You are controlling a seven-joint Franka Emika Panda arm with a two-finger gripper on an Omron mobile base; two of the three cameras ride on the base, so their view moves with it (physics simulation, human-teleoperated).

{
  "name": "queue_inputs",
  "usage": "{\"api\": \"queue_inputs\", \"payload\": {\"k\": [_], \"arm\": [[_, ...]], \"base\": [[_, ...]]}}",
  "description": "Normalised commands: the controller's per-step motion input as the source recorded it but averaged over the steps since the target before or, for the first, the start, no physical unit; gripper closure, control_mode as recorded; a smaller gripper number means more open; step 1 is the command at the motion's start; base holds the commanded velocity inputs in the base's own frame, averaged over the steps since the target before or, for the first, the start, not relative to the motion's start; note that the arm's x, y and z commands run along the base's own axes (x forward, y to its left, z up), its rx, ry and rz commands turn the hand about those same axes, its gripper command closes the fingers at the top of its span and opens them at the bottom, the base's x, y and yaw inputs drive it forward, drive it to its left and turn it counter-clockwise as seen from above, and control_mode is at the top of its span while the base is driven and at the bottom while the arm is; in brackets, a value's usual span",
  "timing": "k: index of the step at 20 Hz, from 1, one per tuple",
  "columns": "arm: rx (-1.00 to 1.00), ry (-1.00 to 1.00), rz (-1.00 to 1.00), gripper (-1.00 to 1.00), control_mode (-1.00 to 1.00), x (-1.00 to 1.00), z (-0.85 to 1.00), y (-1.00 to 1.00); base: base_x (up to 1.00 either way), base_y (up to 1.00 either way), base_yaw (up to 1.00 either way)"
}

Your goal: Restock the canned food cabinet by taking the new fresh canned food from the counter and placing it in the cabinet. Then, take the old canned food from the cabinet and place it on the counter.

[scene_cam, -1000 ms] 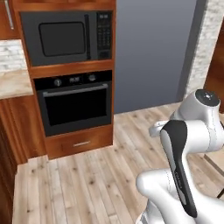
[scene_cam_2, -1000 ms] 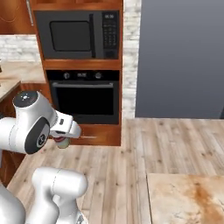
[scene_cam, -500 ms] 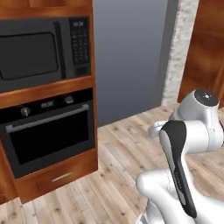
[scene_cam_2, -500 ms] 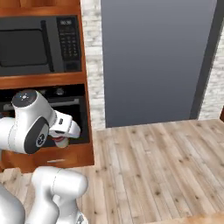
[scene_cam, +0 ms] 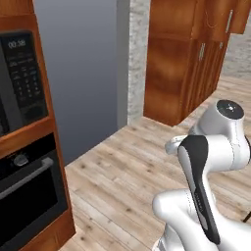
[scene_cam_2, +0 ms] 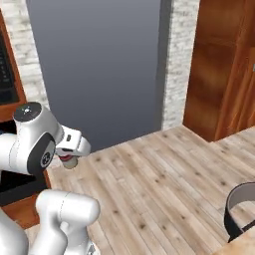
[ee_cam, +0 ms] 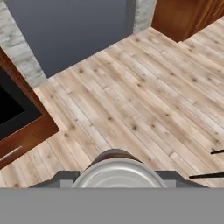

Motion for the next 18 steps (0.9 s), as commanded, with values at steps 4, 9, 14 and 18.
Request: {"api": "queue_inputs", "payload": {"k": [4, 9, 14, 18], "arm": [[0.0, 0.0, 0.0, 1.0, 1.0, 0.0, 0.0, 0.0], [0.0, 0.0, 0.0, 1.0, 1.0, 0.0, 0.0, 0.0], [0.0, 0.0, 0.0, 1.0, 1.0, 0.0, 0.0, 0.0], [0.0, 0.0, 0.0, 1.0, 1.0, 0.0, 0.0, 0.0]], "base": [[0.86, -0.11, -0.58], [1.0, -0.13, -0.52], [1.0, -0.07, -0.48], [1.0, 0.0, -0.45]]}}
